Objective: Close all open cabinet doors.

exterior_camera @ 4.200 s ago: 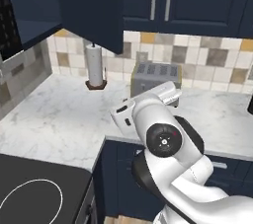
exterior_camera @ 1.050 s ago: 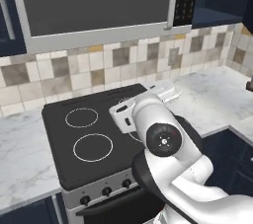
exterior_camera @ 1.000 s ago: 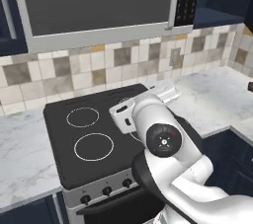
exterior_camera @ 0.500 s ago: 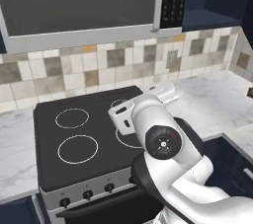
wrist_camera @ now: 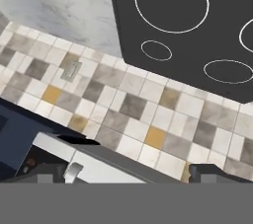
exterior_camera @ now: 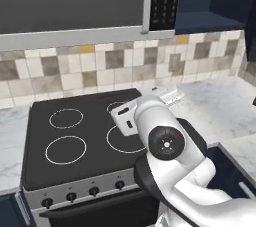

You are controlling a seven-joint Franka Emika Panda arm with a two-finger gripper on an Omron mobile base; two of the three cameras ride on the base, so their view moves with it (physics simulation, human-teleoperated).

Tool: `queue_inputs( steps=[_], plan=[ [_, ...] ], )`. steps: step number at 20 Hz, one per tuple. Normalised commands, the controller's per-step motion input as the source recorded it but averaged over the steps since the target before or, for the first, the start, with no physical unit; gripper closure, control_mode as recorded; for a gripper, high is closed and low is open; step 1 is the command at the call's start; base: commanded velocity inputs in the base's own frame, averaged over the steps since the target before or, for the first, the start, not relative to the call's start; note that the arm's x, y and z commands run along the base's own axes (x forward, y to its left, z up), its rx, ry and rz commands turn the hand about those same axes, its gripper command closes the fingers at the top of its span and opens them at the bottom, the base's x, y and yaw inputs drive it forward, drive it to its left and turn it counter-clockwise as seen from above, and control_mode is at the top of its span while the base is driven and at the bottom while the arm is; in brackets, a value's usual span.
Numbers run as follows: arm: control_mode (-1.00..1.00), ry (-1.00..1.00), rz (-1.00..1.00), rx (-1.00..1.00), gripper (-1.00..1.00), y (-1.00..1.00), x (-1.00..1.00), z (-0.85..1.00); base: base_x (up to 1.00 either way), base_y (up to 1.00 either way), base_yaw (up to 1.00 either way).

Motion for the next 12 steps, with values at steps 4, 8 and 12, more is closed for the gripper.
queue_inputs(
  steps=[4, 8, 12],
  plan=[
    [1.00, 0.00, 0.00, 0.00, -1.00, 0.00, 0.00, 0.00, 0.37, -0.35, 0.31],
    [1.00, 0.00, 0.00, 0.00, -1.00, 0.00, 0.00, 0.00, 0.43, -0.34, 0.32],
    [1.00, 0.00, 0.00, 0.00, -1.00, 0.00, 0.00, 0.00, 0.44, -0.36, 0.31]
  ],
)
